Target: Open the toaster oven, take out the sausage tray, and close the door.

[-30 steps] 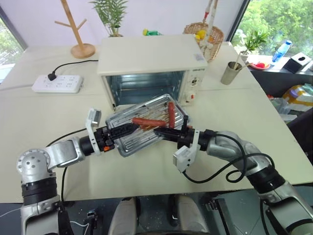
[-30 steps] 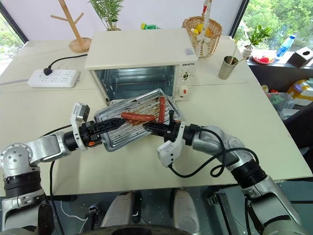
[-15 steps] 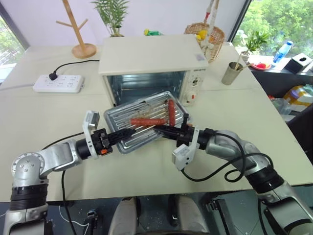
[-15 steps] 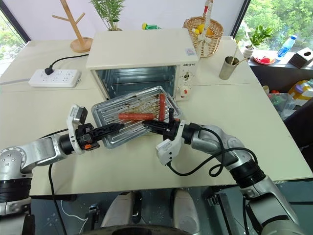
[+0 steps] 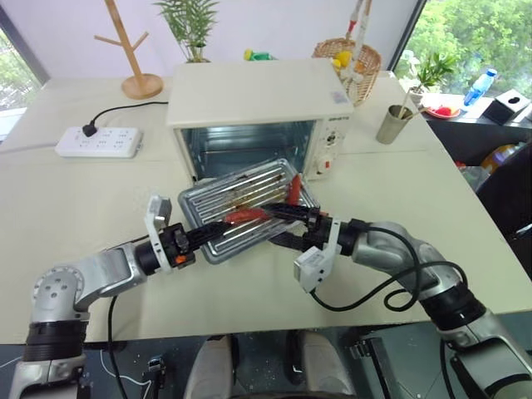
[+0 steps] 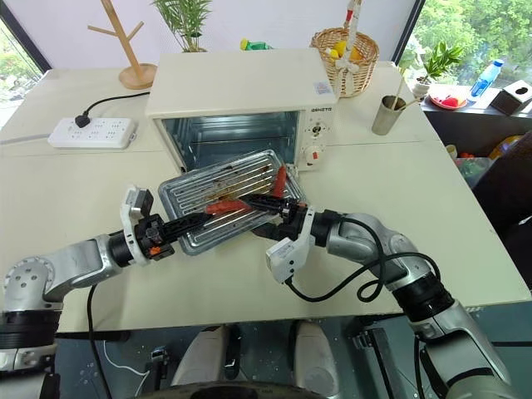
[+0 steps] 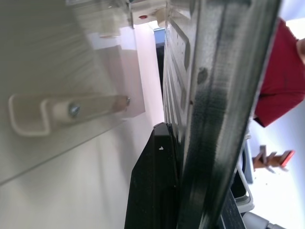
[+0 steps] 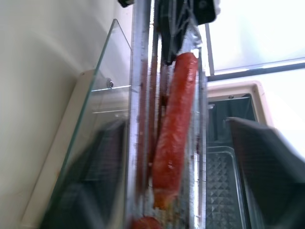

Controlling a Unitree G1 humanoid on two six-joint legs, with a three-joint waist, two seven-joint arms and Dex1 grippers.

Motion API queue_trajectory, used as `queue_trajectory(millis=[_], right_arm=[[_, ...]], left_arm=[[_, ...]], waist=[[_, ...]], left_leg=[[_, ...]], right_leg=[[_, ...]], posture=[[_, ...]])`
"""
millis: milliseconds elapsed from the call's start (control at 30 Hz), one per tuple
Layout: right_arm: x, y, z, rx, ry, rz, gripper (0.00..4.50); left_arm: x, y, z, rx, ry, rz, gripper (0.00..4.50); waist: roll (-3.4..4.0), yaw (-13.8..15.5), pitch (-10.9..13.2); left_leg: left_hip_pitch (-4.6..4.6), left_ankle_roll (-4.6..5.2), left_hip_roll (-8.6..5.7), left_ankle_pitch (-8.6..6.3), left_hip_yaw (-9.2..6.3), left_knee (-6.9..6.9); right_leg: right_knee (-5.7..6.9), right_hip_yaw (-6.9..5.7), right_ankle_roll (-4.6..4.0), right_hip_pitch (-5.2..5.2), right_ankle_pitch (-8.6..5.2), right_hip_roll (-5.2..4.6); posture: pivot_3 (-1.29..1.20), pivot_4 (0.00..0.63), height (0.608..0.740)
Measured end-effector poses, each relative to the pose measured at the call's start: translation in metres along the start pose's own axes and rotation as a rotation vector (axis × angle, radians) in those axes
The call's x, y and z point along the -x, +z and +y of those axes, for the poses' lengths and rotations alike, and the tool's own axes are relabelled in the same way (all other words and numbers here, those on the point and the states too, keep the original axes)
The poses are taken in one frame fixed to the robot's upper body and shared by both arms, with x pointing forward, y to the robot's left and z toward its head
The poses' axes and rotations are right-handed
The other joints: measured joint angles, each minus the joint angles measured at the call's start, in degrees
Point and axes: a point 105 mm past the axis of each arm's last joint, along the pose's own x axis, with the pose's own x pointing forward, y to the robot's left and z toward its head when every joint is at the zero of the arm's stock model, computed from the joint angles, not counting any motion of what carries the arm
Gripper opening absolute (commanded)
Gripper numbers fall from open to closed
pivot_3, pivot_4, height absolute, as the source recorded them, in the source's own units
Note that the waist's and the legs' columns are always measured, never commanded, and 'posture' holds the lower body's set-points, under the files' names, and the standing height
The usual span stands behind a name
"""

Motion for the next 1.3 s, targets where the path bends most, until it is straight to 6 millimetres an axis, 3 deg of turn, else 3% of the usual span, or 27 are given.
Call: queue_trajectory(millis=[267,467,567,833,967,1200,1300], right_arm=[[0.026,0.002,-0.004,0.012,0.013,0.018,3.6],[0.058,-0.006,0.005,-0.053,0.039,0.101,3.6],[0.073,-0.021,0.01,-0.112,0.036,0.181,3.6],[0.113,-0.083,0.032,-0.347,-0.015,0.494,3.6],[0.12,-0.099,0.043,-0.421,-0.033,0.558,3.6],[0.118,-0.106,0.049,-0.444,-0.009,0.565,3.6],[0.116,-0.108,0.05,-0.454,-0.005,0.561,2.69]], left_arm=[[0.01,-0.006,0.011,0.079,-0.012,-0.076,0.0],[0.036,-0.008,0.018,0.091,0.026,-0.169,0.0],[0.052,-0.01,0.015,0.072,0.037,-0.219,0.0],[0.113,-0.021,0.002,0.002,0.083,-0.393,0.0],[0.128,-0.032,0.001,0.018,0.104,-0.466,0.0],[0.143,-0.047,-0.001,0.037,0.127,-0.603,0.0],[0.158,-0.047,-0.001,0.034,0.157,-0.693,0.0]], waist=[[-0.01,0.08,0.0],[-0.01,0.04,0.0],[-0.01,-0.04,-0.01],[0.01,-0.04,-0.02],[0.02,0.04,-0.02],[0.02,-0.29,-0.02],[0.01,-0.18,-0.02]], left_leg=[[0.0,0.0,0.0,0.0,0.0,0.01],[0.01,0.0,0.02,0.0,0.01,0.0],[0.03,0.0,0.05,0.0,0.04,0.0],[0.02,0.0,0.07,-0.01,0.04,0.0],[-0.02,0.0,0.1,-0.02,0.03,0.0],[-0.03,0.03,0.08,-0.04,0.07,0.0],[-0.04,0.03,0.07,-0.04,0.05,0.0]], right_leg=[[-0.02,0.0,-0.03,0.01,-0.02,0.0],[-0.04,0.01,-0.08,0.02,-0.04,-0.01],[-0.04,0.01,-0.19,0.02,-0.11,-0.01],[-0.09,0.0,-0.28,0.01,-0.16,-0.03],[-0.14,0.0,-0.28,0.01,-0.16,-0.07],[-0.18,0.02,-0.28,-0.02,-0.16,-0.05],[-0.18,0.0,-0.29,-0.05,-0.17,0.0]], posture=[[0.0,0.15,0.74],[0.0,0.15,0.74],[0.0,0.15,0.74],[0.0,0.15,0.74],[0.0,0.15,0.74],[0.0,0.15,0.74],[0.0,0.15,0.74]])
